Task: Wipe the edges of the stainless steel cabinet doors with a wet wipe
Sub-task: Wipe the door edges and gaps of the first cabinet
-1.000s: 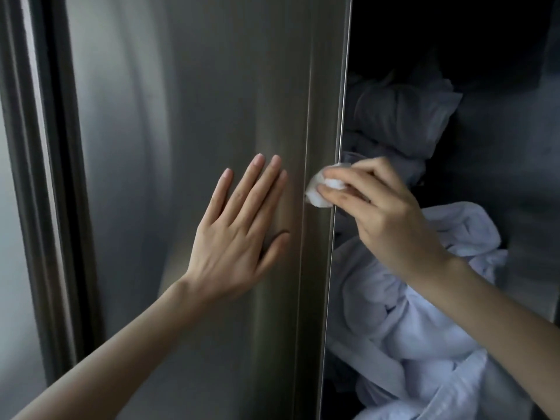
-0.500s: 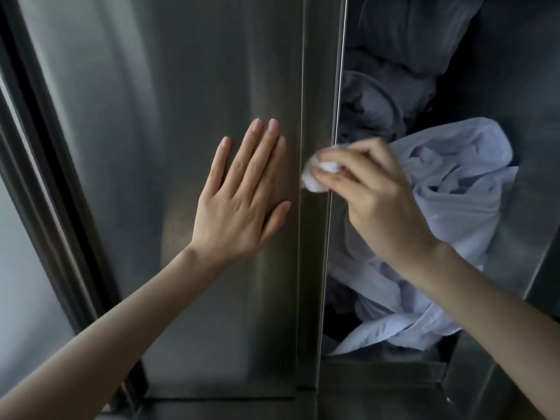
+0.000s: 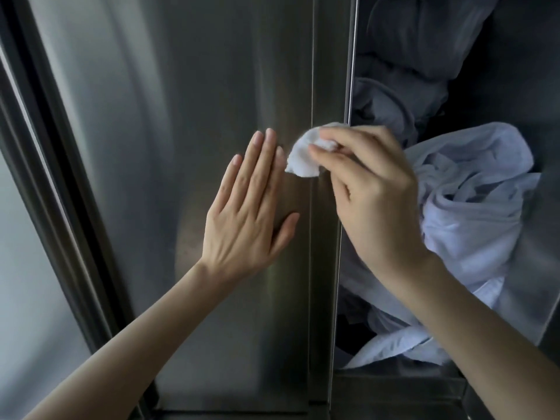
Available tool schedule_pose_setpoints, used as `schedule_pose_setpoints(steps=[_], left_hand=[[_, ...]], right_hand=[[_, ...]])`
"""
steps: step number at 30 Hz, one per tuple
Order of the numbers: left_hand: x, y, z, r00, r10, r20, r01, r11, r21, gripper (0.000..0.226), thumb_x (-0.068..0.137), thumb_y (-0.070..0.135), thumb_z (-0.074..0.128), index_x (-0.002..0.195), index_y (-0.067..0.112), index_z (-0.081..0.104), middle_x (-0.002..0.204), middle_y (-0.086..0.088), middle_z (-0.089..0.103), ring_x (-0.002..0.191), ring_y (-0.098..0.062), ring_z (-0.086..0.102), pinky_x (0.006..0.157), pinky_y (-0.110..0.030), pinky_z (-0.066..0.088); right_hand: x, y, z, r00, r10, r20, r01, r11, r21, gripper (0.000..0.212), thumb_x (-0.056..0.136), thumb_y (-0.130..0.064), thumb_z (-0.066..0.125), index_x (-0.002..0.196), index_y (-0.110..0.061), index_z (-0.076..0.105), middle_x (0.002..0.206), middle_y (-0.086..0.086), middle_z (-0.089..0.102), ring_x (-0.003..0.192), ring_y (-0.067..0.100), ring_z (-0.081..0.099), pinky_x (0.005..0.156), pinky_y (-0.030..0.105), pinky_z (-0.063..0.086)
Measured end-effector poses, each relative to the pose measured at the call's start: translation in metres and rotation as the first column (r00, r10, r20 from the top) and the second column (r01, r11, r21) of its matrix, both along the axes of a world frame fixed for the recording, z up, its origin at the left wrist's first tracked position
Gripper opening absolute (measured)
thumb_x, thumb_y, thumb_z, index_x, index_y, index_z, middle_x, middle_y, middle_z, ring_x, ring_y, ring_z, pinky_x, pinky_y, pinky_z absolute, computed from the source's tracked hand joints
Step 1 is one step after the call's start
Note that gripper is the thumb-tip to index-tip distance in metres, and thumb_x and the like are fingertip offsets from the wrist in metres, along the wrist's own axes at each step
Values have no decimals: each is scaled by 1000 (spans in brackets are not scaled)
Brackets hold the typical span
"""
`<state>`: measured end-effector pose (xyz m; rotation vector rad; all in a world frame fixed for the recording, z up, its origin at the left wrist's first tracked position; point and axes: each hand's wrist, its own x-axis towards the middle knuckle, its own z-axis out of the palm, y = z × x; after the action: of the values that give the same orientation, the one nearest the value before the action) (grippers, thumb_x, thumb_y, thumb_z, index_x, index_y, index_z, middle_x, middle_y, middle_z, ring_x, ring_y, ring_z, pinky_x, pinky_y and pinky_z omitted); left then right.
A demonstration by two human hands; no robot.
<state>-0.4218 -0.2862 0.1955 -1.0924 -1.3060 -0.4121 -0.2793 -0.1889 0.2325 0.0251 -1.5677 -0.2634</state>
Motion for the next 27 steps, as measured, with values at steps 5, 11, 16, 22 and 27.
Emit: schedule_pose_setpoints(steps=[5,11,16,22,27], left_hand=[[-5,-9,-25,999,25,37,-25,1000,1,68,98,39,35,146,-7,22,152,-21,19,146,-31,15,122,-42,14],[-8,-11,-36,998,65,13,-64,998,-18,69,99,40,32,148,-6,21,153,-23,24,146,-37,16,122,-43,11],[-7,-11,-36,997,72,11,-72,997,-26,69,98,40,33,147,-7,24,150,-29,29,142,-41,22,121,-45,14],[-5,-14,-34,997,59,41,-57,998,-37,66,100,38,32,146,-9,26,149,-34,31,141,-42,20,122,-44,10],[-5,-14,-34,997,46,63,-43,998,-44,66,99,37,34,145,-9,28,149,-34,31,141,-43,20,121,-45,12]], right_hand=[[0,9,-61,991,-1,132,3,1000,-11,16,90,2,57,95,5,72,101,17,70,92,29,67,89,32,52],[13,17,-107,951,-20,307,-9,996,92,13,88,2,64,97,3,73,102,13,72,93,23,68,83,33,56],[1,18,-102,981,14,194,-27,998,63,11,88,3,63,94,4,72,99,13,72,90,24,68,83,33,56],[24,11,-210,875,41,482,-59,998,23,14,87,1,61,87,1,75,93,10,73,88,20,69,84,28,55],[27,16,-233,813,54,580,-93,995,37,12,88,-2,63,91,-1,75,94,7,73,89,17,69,80,26,56]])
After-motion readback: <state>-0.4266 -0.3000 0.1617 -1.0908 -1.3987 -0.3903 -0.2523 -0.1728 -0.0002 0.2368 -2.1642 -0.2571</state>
